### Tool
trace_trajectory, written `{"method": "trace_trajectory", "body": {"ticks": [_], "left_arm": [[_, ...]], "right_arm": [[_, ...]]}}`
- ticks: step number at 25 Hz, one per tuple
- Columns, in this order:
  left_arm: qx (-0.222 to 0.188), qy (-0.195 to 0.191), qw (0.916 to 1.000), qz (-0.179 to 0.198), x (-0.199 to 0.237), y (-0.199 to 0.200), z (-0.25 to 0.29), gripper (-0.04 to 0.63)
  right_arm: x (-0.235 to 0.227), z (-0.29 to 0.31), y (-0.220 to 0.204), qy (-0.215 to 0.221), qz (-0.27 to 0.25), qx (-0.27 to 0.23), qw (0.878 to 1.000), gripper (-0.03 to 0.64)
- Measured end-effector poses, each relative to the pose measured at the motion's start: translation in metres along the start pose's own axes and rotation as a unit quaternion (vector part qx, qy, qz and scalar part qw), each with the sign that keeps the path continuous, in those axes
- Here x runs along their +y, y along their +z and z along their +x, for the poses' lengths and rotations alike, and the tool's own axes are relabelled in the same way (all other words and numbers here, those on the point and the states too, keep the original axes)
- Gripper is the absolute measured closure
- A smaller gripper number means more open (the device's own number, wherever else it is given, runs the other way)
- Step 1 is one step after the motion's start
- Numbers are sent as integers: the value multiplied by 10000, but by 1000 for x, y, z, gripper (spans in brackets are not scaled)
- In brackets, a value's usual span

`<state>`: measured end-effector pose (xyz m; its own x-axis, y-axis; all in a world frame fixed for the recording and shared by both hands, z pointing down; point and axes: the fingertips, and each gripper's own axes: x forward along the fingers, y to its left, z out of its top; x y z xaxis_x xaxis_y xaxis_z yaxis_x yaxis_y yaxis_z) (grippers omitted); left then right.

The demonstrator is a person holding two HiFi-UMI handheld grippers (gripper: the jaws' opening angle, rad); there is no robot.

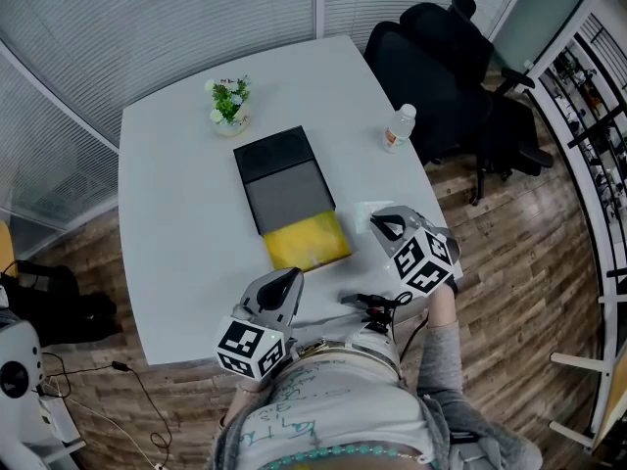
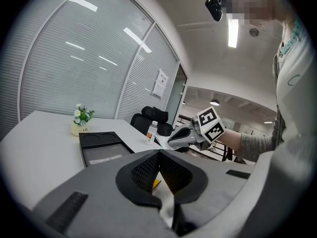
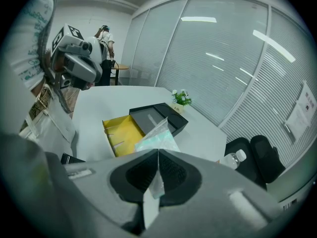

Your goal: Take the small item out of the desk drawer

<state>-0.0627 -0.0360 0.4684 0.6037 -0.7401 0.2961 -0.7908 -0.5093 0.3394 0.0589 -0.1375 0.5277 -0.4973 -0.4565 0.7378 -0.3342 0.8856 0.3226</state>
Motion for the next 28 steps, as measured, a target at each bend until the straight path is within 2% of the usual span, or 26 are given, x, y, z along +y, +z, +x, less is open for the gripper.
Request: {"method": "trace_trajectory", "body": {"ticks": [12,28], "left_arm": [[49,-47,10000,-39,-1,-2,3,597],[104,-48,9999,-83,3,-5,6,597]], "right_arm": [[-9,2,-9,-96,163,8,9998,612],[0,38,-47,196,299,457,9983,612]]}}
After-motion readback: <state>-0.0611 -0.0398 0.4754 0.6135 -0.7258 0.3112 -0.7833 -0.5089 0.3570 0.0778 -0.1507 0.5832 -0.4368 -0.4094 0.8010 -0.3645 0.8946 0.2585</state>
